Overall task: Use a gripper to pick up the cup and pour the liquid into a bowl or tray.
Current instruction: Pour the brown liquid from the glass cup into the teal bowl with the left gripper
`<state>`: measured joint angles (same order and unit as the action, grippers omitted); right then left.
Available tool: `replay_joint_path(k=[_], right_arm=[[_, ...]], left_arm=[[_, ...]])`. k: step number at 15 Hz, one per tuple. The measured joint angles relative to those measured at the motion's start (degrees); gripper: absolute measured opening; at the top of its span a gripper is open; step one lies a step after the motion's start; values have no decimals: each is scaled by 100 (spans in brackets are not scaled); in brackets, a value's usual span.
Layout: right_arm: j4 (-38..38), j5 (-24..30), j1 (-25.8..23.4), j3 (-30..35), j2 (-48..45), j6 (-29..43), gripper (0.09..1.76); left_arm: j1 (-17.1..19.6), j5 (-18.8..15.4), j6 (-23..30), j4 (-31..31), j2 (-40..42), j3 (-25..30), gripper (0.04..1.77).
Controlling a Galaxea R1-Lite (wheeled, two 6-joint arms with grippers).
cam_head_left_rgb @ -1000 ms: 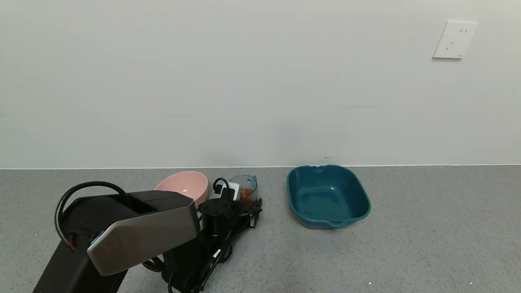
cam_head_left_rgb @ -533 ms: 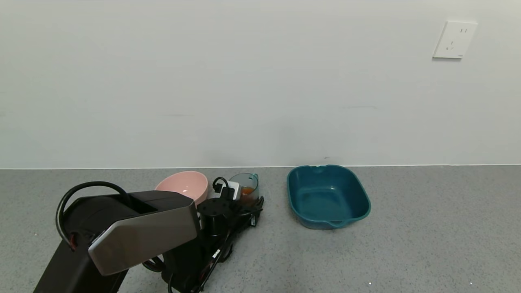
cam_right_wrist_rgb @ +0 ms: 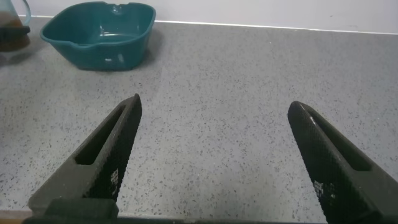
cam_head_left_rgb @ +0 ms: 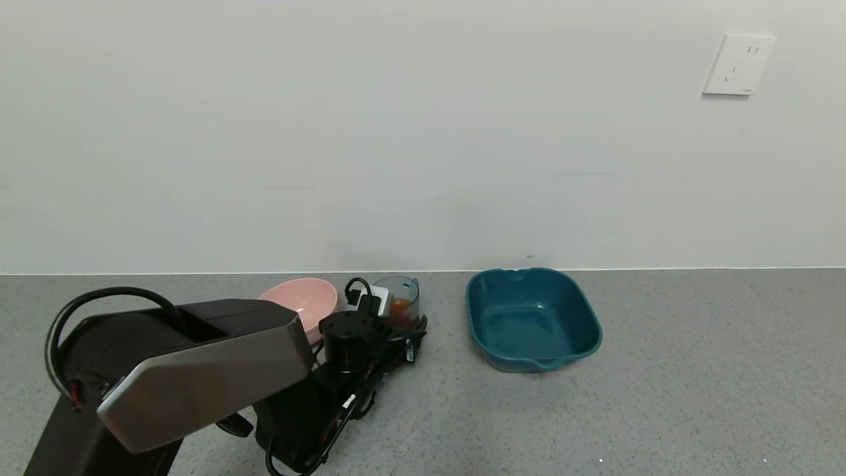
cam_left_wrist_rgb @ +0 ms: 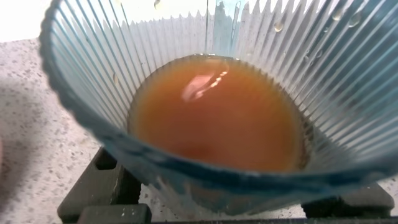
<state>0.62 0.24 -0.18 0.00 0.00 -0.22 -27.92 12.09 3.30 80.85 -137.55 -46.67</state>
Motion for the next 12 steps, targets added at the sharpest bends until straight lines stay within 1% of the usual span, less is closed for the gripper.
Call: replay_joint_path(k=[6,12], right_arm=[[0,0,0,0,0,0,171],[0,-2,0,0,0,-2,171]], left_arm=[[-33,33,-201,-1009,552,-366,133],[-210,149,-646,-1903,861,-1022,133]])
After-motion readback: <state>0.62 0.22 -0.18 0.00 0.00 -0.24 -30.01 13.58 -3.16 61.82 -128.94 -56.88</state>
